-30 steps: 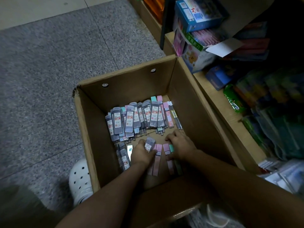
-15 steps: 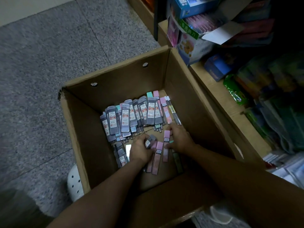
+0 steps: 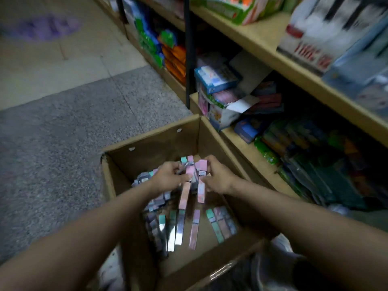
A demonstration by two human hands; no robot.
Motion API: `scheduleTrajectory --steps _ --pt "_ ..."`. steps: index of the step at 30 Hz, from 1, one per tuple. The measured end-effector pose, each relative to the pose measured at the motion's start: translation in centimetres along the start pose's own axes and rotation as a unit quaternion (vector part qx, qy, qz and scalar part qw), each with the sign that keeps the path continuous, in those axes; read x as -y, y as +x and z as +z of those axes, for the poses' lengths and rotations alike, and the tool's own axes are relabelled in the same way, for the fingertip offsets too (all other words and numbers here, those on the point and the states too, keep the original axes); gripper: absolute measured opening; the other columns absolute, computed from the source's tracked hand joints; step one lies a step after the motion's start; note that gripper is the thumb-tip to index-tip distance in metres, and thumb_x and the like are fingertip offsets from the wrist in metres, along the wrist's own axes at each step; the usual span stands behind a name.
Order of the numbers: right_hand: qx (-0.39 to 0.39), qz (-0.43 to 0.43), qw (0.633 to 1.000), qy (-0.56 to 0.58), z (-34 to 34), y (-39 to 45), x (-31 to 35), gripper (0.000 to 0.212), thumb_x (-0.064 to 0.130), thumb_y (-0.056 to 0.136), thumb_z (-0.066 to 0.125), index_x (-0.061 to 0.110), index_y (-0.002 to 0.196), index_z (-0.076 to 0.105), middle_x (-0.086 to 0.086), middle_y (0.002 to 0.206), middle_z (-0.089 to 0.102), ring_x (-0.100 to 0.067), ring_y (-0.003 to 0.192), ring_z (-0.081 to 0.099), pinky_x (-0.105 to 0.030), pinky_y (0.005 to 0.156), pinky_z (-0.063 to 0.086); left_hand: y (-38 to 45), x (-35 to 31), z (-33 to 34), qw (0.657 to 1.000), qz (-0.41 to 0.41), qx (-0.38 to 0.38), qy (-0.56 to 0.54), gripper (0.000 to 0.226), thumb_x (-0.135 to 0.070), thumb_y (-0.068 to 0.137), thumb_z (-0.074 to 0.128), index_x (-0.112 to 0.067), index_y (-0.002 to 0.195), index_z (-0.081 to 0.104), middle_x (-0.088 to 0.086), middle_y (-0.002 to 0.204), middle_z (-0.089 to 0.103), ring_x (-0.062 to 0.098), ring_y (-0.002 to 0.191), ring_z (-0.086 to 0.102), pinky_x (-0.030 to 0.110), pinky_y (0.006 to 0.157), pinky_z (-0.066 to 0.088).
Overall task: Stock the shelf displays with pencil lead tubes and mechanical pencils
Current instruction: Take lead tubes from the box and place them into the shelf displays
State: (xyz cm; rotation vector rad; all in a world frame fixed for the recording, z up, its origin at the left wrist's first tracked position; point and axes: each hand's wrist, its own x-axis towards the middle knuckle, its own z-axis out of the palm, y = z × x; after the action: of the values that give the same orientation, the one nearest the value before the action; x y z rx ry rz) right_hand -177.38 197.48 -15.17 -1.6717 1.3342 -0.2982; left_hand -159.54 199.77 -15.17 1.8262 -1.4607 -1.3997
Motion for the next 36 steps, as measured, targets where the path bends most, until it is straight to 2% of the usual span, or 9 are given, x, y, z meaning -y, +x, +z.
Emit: scheduleTrajectory --steps 4,8,12,15,19,23,27,32,36 --pt "-0.043 -0.053 0.998 -0.018 -6.5 -3.0 5.7 0.034 0.008 0.086 0.065 0.018 0.107 0.041 -0.001 0.087 0.056 -0.008 0.076 0.064 -0.029 0.066 0.056 -1.1 -7.6 -3.8 0.991 0.092 0.073 0.068 0.008 -0.022 0.092 0.065 -0.014 0.094 0.065 -0.002 0.08 0.069 0.007 0.074 0.066 0.022 0.064 0.054" --pt "-0.114 -0.073 0.991 -0.002 -11.8 -7.8 9.2 0.039 0.008 0.088 0.063 0.018 0.117 0.039 -0.004 0.083 0.06 -0.033 0.083 0.068 -0.052 0.075 0.056 -2.6 -14.0 -3.6 0.977 0.191 0.09 -0.043 0.012 -0.01 0.097 0.054 -0.02 0.101 0.057 -0.007 0.081 0.069 -0.002 0.061 0.066 0.012 0.049 0.047" --pt "-0.207 -0.071 0.975 0.049 -16.0 -12.8 10.3 0.042 0.005 0.09 0.064 0.019 0.121 0.039 -0.006 0.083 0.064 -0.018 0.068 0.071 -0.031 0.057 0.058 -3.2 -19.5 -1.4 0.947 0.253 0.085 -0.178 0.019 -0.011 0.099 0.05 -0.022 0.115 0.052 0.007 0.079 0.069 0.001 0.045 0.053 0.015 0.041 0.038" --pt "-0.259 -0.058 0.963 0.047 -18.4 -15.8 10.6 0.04 0.007 0.091 0.064 0.023 0.119 0.038 -0.002 0.078 0.067 -0.02 0.067 0.071 -0.029 0.053 0.054 -4.0 -23.0 0.6 0.931 0.287 0.107 -0.198 0.018 -0.012 0.1 0.049 -0.023 0.115 0.052 0.002 0.072 0.072 0.01 0.051 0.053 0.02 0.044 0.035" --pt "-0.32 -0.047 0.946 0.033 -20.2 -19.1 10.6 0.041 0.011 0.09 0.066 0.032 0.113 0.039 -0.003 0.079 0.066 -0.023 0.068 0.071 -0.044 0.065 0.06 -5.1 -26.2 3.3 0.911 0.303 0.156 -0.23 0.011 -0.007 0.1 0.047 -0.016 0.106 0.05 -0.004 0.063 0.067 0.001 0.04 0.049 0.017 0.038 0.031" --pt "-0.36 -0.036 0.932 -0.004 -21.5 -21.7 10.3 0.044 0.015 0.089 0.068 0.044 0.104 0.038 0.003 0.087 0.068 -0.014 0.073 0.072 -0.032 0.064 0.061 -5.4 -28.4 4.9 0.893 0.326 0.217 -0.22 0.022 -0.004 0.094 0.059 -0.018 0.11 0.055 -0.01 0.067 0.067 0.0 0.051 0.056 0.017 0.045 0.036" --pt "-0.426 -0.039 0.903 -0.043 -24.2 -23.2 10.4 0.036 0.013 0.09 0.067 0.034 0.1 0.04 0.001 0.086 0.071 -0.008 0.073 0.072 -0.027 0.062 0.058 -5.1 -29.2 5.5 0.893 0.313 0.237 -0.221 0.037 -0.005 0.087 0.068 -0.03 0.112 0.055 -0.01 0.078 0.071 0.0 0.065 0.066 0.015 0.048 0.046" --pt "-0.531 -0.044 0.838 -0.119 -29.5 -23.6 11.9 0.025 0.019 0.088 0.071 0.025 0.094 0.047 0.0 0.091 0.066 -0.015 0.075 0.07 -0.039 0.068 0.061 -4.1 -29.5 5.2 0.907 0.312 0.208 -0.193 0.044 -0.016 0.085 0.072 -0.046 0.111 0.054 -0.014 0.092 0.073 -0.001 0.076 0.068 0.027 0.06 0.042" --pt "-0.558 -0.045 0.795 -0.234 -32.5 -21.8 12.8 0.025 0.022 0.083 0.076 0.021 0.095 0.055 0.011 0.083 0.064 -0.007 0.079 0.065 -0.025 0.068 0.054 -3.5 -29.7 4.6 0.899 0.32 0.217 -0.204 0.044 -0.012 0.089 0.068 -0.042 0.116 0.051 -0.004 0.102 0.075 0.006 0.087 0.068 0.027 0.056 0.039"
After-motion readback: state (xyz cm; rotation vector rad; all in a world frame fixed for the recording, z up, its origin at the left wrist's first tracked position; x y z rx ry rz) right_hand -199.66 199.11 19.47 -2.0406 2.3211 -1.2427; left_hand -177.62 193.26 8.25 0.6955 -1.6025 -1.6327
